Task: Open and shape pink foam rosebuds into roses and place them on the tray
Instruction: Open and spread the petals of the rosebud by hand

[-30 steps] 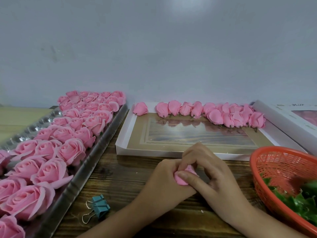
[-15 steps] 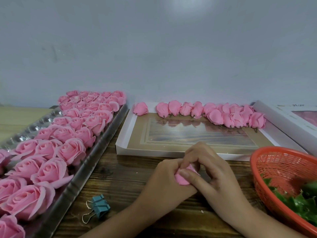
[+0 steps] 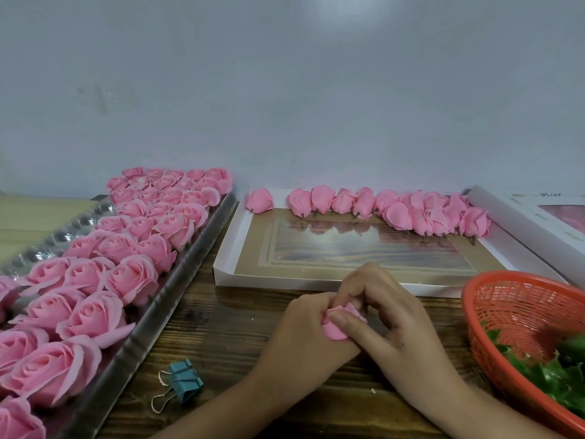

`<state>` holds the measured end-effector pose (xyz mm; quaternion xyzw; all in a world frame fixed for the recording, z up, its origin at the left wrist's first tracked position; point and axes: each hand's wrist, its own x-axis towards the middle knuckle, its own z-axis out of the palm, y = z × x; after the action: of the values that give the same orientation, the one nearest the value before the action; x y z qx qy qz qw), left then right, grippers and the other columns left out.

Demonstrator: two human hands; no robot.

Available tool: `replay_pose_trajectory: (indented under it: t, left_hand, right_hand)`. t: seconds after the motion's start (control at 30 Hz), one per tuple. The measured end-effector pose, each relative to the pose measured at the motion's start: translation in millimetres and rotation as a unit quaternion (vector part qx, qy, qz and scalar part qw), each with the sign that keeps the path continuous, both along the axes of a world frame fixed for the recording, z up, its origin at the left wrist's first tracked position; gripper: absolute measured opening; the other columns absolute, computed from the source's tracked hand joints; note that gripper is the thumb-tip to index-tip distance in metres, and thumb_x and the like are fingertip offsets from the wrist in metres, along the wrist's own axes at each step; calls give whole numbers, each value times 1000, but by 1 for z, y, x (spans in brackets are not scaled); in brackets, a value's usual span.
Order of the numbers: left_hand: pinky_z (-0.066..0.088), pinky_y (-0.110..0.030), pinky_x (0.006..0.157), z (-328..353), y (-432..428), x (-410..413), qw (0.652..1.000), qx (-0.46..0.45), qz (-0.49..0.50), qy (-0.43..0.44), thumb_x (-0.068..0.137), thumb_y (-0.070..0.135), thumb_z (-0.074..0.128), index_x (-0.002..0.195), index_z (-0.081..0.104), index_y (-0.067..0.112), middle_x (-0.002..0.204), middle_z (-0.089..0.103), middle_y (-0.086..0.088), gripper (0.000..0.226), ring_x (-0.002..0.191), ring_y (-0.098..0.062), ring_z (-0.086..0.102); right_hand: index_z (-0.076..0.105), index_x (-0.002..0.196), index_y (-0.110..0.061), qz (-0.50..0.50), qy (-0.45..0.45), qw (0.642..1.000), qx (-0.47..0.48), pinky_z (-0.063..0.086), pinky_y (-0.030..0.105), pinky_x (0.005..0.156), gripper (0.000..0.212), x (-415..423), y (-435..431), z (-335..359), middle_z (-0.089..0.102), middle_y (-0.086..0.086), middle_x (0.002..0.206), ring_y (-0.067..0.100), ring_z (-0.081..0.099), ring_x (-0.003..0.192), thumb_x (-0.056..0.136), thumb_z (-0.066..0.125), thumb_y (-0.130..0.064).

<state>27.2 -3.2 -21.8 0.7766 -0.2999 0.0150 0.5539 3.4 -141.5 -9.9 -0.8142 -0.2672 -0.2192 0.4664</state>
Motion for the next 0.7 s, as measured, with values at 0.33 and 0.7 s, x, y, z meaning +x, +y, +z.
replay_pose_trajectory:
  t: [0.33,0.7]
  left_hand:
    - [37,-4,53,-3,-2,-1,999,7,31,-32,71,40,56,65,55,50,64,59,27,11,61,9,55]
    - [40,-7,55,5,5,-1,997,-32,-47,42,76,16,70,64,58,39,60,60,17,28,59,3,55]
  right_hand:
    - [61,83,-24,-6,13,1000,7,39,18,68,16,1,1,1,56,-7,83,15,53,78,87,65,-38]
    - [55,85,-30,17,-10,1000,-1,40,18,72,10,1,1,0,53,-12,86,12,54,84,91,61,-35]
